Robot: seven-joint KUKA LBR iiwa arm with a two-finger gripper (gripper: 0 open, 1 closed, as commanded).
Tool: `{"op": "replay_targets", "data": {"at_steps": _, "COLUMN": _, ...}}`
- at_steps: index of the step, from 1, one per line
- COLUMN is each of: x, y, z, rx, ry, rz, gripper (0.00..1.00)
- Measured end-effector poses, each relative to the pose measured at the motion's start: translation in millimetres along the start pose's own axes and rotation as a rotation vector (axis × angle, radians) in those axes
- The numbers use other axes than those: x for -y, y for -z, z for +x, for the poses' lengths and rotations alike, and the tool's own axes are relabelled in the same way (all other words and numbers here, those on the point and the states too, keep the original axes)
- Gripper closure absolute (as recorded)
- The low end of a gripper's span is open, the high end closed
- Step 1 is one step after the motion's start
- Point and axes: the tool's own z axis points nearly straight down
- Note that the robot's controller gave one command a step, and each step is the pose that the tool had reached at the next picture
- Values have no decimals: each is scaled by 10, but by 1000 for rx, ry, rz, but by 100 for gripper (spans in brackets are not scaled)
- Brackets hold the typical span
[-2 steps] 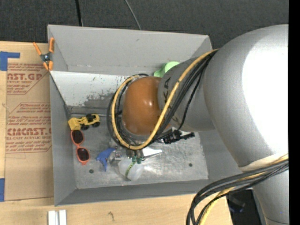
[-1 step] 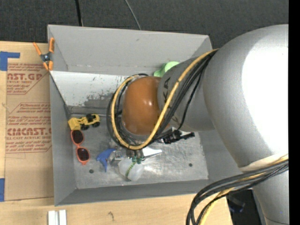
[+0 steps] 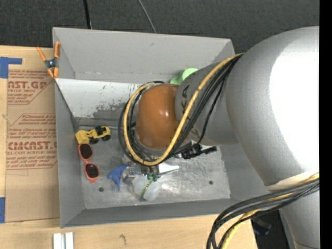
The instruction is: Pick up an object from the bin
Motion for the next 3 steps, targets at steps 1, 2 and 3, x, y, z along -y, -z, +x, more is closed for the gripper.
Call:
{"op": "replay_targets", "data": {"at_steps": 1, "x": 14, "y": 72, "z": -3, "rx": 0, "ry": -1, "rz": 5, "gripper": 100}}
{"op": "replay_targets", "data": {"at_steps": 2, "x": 13, "y": 127, "z": -4, "rx": 0, "ry": -2, "rz": 6, "gripper": 100}}
{"op": "replay_targets", "data": {"at_steps": 3, "x": 8, "y": 179, "z": 0, "rx": -1, "ry": -2, "rz": 6, "gripper": 100}}
